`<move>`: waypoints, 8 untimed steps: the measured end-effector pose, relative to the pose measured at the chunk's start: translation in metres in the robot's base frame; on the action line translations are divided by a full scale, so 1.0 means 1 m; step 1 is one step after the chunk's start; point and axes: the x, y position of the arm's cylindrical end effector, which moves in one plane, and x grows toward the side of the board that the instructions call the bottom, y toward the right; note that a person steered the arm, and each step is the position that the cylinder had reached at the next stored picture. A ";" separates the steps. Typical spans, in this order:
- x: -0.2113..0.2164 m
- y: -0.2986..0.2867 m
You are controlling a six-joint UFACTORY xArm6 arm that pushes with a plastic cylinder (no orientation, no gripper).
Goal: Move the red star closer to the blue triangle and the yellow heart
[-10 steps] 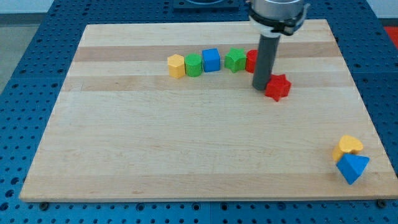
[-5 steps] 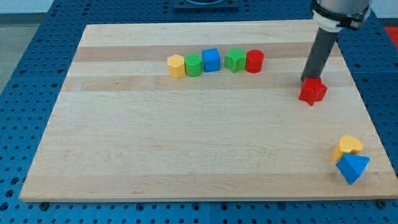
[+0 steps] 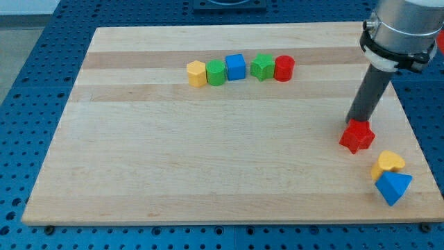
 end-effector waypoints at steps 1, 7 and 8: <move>0.011 -0.007; 0.062 -0.049; 0.070 -0.049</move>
